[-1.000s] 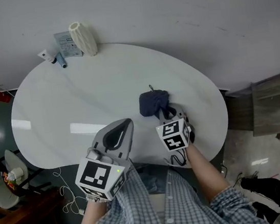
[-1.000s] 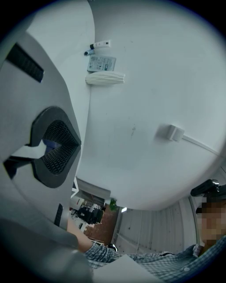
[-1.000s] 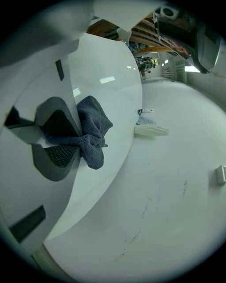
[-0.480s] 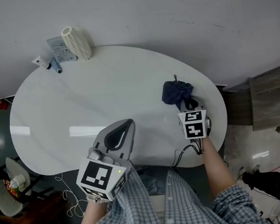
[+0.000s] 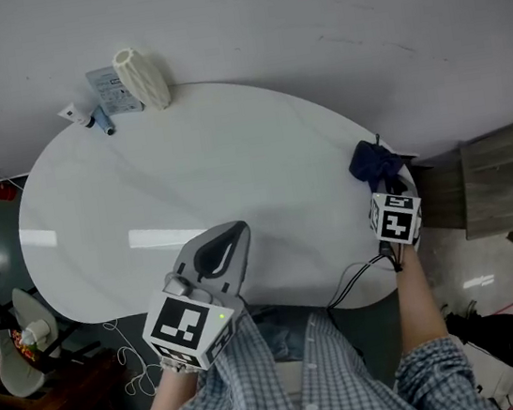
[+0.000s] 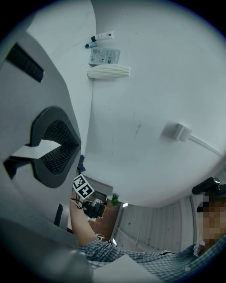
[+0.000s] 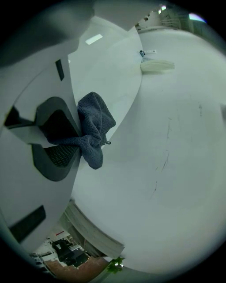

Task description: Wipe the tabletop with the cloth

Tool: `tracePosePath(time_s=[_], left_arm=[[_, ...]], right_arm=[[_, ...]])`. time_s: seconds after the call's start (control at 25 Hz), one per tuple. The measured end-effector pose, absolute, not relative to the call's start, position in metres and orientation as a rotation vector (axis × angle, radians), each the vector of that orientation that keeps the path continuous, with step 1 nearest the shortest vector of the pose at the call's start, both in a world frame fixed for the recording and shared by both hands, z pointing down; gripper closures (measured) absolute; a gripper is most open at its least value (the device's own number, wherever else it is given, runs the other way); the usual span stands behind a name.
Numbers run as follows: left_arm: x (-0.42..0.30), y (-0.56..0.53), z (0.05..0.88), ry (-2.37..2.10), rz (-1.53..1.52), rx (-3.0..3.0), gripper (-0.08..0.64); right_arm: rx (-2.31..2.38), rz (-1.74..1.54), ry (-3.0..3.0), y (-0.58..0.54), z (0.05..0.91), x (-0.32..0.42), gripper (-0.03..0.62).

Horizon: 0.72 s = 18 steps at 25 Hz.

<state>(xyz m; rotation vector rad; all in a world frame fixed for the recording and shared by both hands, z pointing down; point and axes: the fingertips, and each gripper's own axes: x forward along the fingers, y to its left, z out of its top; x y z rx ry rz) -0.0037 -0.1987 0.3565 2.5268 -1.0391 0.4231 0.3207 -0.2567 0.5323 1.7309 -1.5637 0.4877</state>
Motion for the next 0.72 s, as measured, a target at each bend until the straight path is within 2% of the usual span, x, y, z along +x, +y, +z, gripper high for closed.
tracePosePath(time_s=[0.32, 0.72], left_arm=[[-0.007, -0.208, 0.362, -1.029, 0.453, 2.540, 0.554], [-0.013, -0.219, 0.370, -1.013, 0.451, 2.527, 0.554]], right_arm=[[1.758, 0.480, -1.490, -0.266, 0.533, 0.335, 0.569], [1.703, 0.437, -1.563, -0.302, 0.532, 0.310, 0.569]])
